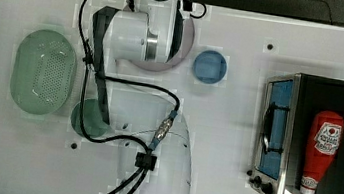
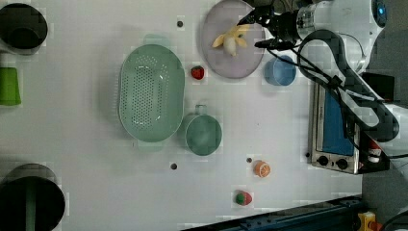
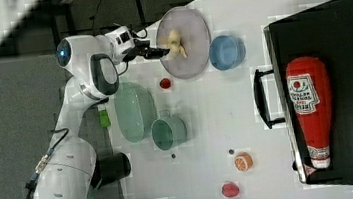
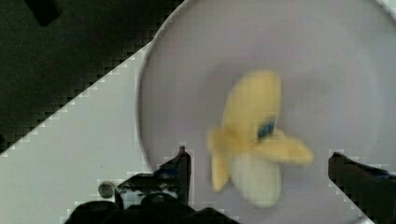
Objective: Pick banana from table and place on plate.
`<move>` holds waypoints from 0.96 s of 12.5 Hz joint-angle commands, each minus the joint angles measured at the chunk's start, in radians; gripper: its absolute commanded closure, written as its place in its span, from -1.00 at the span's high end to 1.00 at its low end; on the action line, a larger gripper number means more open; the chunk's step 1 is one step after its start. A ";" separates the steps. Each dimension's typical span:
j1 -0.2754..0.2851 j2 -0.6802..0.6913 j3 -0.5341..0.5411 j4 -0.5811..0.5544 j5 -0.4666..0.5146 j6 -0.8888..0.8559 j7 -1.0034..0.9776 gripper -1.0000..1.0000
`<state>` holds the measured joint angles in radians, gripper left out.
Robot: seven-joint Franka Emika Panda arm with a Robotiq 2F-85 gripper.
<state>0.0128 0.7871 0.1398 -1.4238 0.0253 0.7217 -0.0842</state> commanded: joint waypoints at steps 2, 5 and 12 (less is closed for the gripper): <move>-0.013 -0.084 -0.019 0.020 -0.016 -0.009 0.019 1.00; -0.038 -0.231 -0.038 0.009 -0.015 -0.229 0.020 1.00; -0.069 -0.668 -0.145 -0.210 -0.015 -0.696 0.068 1.00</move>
